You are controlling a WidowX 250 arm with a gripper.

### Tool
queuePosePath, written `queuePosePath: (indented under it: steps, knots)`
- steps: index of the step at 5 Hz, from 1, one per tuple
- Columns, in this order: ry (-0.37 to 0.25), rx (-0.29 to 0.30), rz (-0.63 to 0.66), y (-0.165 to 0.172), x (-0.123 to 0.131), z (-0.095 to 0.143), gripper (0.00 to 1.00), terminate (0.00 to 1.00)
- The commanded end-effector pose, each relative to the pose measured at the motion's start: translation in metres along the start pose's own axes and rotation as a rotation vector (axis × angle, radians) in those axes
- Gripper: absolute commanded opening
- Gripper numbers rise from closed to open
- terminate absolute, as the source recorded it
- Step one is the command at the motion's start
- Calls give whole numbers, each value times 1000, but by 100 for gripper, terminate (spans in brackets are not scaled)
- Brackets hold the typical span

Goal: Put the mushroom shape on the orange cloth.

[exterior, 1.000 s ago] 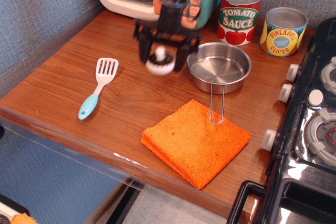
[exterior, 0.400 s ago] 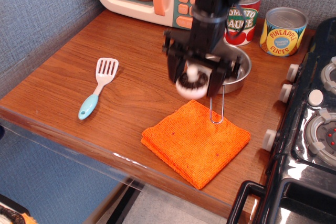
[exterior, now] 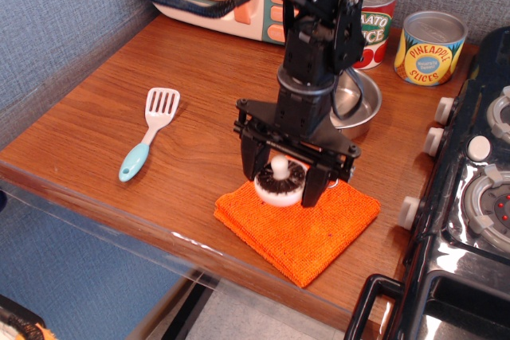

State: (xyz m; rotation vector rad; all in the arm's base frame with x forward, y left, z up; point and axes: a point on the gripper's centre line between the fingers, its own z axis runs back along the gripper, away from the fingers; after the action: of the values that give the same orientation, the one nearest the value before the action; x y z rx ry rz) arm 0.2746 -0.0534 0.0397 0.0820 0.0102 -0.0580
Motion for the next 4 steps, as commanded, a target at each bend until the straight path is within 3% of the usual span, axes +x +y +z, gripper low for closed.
queuePosePath:
  steps: [1,3,4]
  knots:
    - [-41,-19,-31,-4,2,13,100,0]
    - [-83,-30,-59,-3,5,31,100,0]
    - [-153,-33,25,13,14,55,100,0]
